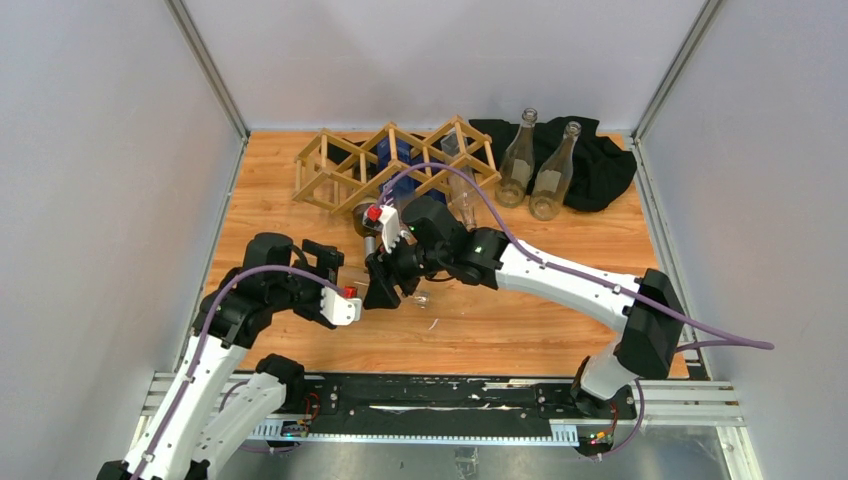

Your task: Take the wine bottle off the wine rack

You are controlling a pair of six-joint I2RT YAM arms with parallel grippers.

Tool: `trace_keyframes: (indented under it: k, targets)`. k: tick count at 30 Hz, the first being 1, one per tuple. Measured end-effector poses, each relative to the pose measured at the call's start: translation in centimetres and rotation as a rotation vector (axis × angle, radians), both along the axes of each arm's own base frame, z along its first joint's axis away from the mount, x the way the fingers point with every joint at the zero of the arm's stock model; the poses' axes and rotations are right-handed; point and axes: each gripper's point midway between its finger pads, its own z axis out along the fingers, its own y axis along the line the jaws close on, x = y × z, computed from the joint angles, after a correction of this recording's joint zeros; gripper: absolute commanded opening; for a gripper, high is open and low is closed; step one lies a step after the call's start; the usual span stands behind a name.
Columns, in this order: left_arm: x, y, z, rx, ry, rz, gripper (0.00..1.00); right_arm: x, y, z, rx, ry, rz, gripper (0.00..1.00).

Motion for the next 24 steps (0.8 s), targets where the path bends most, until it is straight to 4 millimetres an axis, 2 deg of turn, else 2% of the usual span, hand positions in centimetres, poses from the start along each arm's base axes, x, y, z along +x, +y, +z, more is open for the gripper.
trace_keyframes:
  k: [2, 6, 9, 11, 12, 15, 17, 20, 24]
  targets:
    - [0.5, 0.0, 0.2, 0.008, -0.051, -0.008, 0.91, -0.1, 0.2, 0.1, 0.001, 0.015, 0.006, 0.0]
    - [1.1, 0.1, 0.7, 0.03, -0.12, -0.024, 0.65, 0.0, 0.6, 0.0, -0.011, 0.039, 0.005, 0.01]
    - [1.4, 0.2, 0.6, 0.042, -0.153, -0.032, 0.35, 0.5, 0.5, 0.4, -0.007, 0.045, -0.009, 0.33]
    - [1.8, 0.0, 1.2, 0.042, -0.2, -0.049, 0.15, 0.5, 0.3, 0.3, -0.016, 0.05, -0.011, 0.49]
    - [1.9, -0.1, 1.2, 0.041, -0.207, -0.05, 0.08, 0.5, 0.3, 0.3, -0.018, 0.05, -0.012, 0.56]
    - [2.1, -0.2, 1.5, 0.025, -0.225, -0.045, 0.01, 1.0, 0.0, 0.4, -0.016, 0.05, -0.019, 0.8]
    - [2.5, -0.4, 1.8, 0.003, -0.245, -0.036, 0.0, 1.3, -0.3, 0.9, -0.004, 0.063, -0.024, 0.9]
    - [3.0, -0.8, 2.8, -0.049, -0.276, -0.018, 0.0, 2.6, -1.5, 2.8, 0.039, 0.05, -0.057, 0.93]
    - [3.1, -1.7, 4.3, -0.167, -0.281, 0.009, 0.0, 4.2, -4.0, 7.3, 0.133, -0.024, -0.121, 0.95]
